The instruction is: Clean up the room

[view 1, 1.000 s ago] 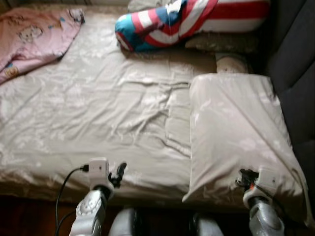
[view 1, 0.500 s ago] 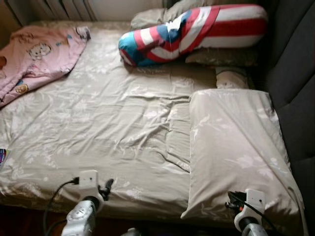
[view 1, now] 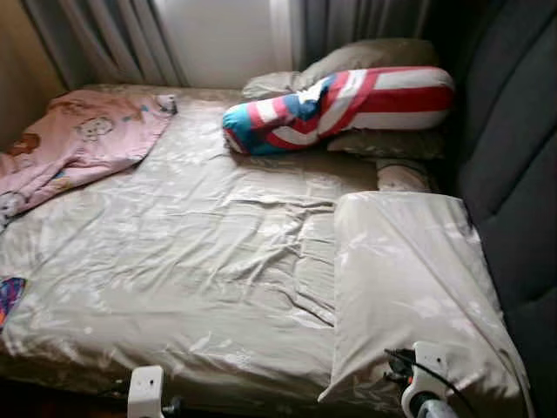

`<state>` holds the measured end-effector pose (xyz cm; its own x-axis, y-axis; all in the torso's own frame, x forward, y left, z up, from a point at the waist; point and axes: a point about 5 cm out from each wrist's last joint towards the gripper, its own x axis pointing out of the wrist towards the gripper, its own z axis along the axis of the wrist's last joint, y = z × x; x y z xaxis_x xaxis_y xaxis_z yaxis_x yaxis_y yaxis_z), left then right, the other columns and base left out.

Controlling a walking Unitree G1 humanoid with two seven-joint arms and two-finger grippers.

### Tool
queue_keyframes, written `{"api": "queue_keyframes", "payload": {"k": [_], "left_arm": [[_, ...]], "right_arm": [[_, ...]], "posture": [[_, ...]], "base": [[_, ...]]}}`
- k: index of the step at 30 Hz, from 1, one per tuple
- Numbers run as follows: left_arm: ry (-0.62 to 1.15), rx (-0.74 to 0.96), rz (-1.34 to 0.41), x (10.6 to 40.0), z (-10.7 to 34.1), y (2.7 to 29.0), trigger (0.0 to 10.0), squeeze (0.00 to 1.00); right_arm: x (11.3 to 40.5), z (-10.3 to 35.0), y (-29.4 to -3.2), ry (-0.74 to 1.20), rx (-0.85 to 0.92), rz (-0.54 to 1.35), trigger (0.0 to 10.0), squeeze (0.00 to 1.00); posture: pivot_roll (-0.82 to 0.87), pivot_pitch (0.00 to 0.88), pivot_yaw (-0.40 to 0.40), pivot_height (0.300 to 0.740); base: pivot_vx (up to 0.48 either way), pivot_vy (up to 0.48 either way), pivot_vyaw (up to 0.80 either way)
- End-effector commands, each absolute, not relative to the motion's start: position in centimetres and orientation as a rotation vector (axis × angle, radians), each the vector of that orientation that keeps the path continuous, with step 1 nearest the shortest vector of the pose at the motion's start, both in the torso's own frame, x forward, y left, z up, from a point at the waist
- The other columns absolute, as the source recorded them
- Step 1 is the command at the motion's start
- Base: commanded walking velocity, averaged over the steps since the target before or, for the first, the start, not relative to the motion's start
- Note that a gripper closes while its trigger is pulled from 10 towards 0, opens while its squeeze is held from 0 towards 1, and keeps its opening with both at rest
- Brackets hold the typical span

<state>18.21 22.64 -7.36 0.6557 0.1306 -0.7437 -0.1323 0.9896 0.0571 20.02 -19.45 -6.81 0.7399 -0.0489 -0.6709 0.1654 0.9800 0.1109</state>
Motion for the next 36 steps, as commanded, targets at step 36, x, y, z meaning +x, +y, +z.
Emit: {"api": "queue_keyframes", "payload": {"k": [36], "left_arm": [[0.842, 0.027, 0.129, 18.3, -7.3, 23.0, 10.0, 0.0]], "right_arm": [[16.8, -8.8, -18.5, 0.863, 0.155, -0.105, 10.0, 0.0]], "posture": [[-0.03, 0.177, 0.031, 0.74]], "base": [[0.0, 0.207, 0.0]]}}
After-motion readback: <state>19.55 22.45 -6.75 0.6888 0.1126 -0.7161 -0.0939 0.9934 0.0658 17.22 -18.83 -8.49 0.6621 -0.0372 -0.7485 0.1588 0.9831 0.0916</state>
